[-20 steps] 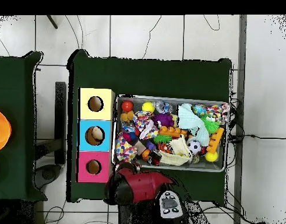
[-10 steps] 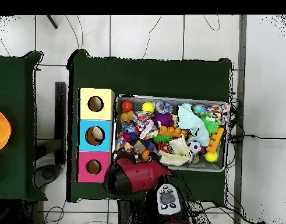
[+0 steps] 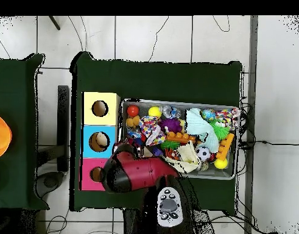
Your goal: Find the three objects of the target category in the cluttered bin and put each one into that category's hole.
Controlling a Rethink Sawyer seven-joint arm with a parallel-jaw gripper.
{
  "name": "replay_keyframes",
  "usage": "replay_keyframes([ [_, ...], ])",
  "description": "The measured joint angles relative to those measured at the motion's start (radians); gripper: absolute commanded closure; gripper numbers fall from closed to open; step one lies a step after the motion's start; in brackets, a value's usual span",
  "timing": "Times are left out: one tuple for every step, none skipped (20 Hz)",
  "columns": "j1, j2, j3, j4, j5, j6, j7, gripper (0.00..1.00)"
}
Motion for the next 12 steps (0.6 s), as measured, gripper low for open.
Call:
replay_keyframes([
  [0.005,-0.003,-0.003,-0.006,0.005,0.000,0.000,0.00],
  [0.011,-0.007,-0.006,-0.012,0.009,0.000,0.000,0.00],
  [0.017,-0.010,-0.008,-0.019,0.014,0.000,0.000,0.00],
  [0.025,-0.017,-0.011,-0.029,0.022,0.000,0.000,0.00],
  [0.029,-0.021,-0.012,-0.034,0.025,0.000,0.000,0.00],
  [0.032,-0.025,-0.013,-0.039,0.028,0.000,0.000,0.00],
  [0.038,-0.033,-0.014,-0.050,0.032,0.000,0.000,0.00],
  [0.038,-0.034,-0.014,-0.053,0.031,0.000,0.000,0.00],
  [0.038,-0.035,-0.014,-0.056,0.031,0.000,0.000,0.00],
  [0.038,-0.036,-0.014,-0.061,0.031,0.000,0.000,0.00],
  [0.036,-0.034,-0.014,-0.070,0.024,0.002,0.000,0.00],
  [0.035,-0.032,-0.014,-0.073,0.017,0.005,0.000,0.00],
])
